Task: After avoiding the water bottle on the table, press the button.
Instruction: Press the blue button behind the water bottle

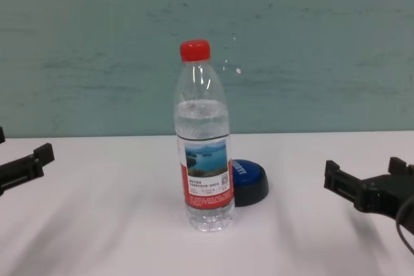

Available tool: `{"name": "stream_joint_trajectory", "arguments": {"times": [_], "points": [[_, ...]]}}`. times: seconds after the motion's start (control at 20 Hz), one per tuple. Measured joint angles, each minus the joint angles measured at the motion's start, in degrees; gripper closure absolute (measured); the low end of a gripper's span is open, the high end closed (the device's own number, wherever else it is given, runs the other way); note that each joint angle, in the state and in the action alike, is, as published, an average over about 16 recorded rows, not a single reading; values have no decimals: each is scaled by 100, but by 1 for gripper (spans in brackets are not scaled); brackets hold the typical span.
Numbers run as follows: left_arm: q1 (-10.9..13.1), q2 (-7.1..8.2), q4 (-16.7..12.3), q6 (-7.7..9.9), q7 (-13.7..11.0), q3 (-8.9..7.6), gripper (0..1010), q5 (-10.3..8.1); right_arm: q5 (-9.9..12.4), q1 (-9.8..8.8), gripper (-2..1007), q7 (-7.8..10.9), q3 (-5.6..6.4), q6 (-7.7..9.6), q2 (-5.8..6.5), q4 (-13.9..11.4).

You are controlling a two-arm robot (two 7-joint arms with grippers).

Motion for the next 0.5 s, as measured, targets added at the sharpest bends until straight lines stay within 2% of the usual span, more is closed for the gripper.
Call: {"name": "stream_joint_trajectory", "arguments": {"times": [0.5], "points": [[-915,-142,819,53,-128,421,10,105,0,0,1,0,0,0,0,0]]}}
